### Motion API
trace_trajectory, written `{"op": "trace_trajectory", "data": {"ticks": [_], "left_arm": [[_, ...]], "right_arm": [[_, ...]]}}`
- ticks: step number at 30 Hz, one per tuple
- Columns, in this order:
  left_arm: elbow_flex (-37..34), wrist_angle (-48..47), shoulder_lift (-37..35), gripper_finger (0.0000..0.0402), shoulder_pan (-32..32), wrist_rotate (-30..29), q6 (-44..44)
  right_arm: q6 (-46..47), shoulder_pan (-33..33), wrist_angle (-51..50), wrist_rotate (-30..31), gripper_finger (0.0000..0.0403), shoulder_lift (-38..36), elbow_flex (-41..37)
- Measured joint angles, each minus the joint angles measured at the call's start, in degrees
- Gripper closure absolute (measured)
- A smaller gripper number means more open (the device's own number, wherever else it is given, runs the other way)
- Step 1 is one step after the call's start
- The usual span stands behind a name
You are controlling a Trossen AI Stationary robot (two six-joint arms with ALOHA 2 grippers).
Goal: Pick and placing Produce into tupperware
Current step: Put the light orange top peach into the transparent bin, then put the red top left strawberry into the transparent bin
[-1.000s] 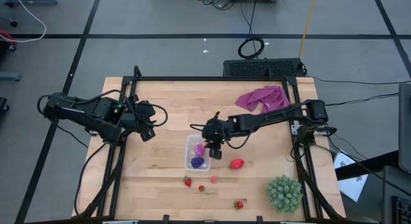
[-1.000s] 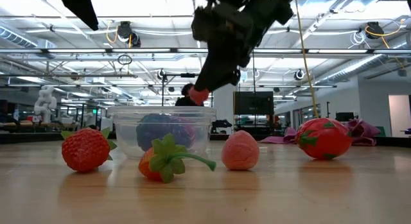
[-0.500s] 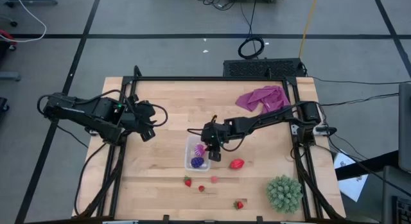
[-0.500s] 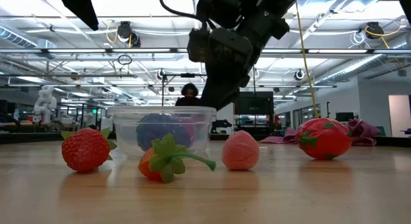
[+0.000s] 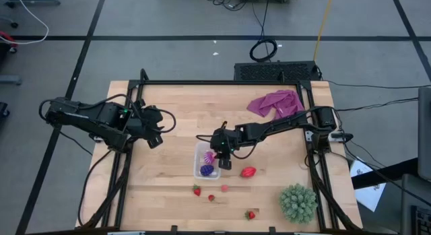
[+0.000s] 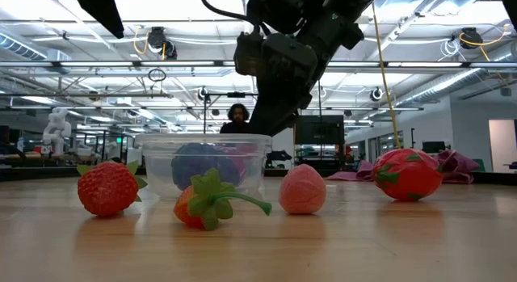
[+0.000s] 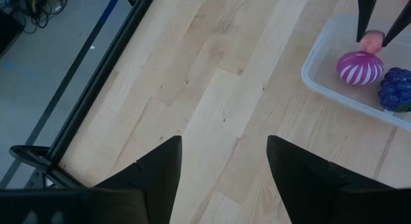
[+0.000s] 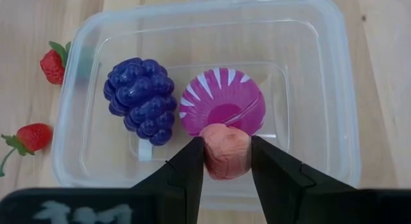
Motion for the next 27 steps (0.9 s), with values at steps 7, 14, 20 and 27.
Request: {"op": "trace_trajectory", "data": {"ticks": [7,14,20,27], "left_arm": [[0.0,0.0,0.0,0.0169,0.0,0.0,0.0],[0.0,0.0,0.0,0.0169,0.0,0.0,0.0],[0.0,0.0,0.0,0.0169,0.0,0.0,0.0],[0.0,0.0,0.0,0.0169,0.0,0.0,0.0]], "right_arm": [[-2.2,0.7,0.0,0.0,0.0291,0.0,0.0],[-2.6,0.8,0.0,-0.1,0.0287,0.0,0.0],[-2.9,0.8,0.1,0.0,0.0248,0.0,0.0],[-2.9,0.8,0.4,0.2,0.0215,0.0,0.0]]}}
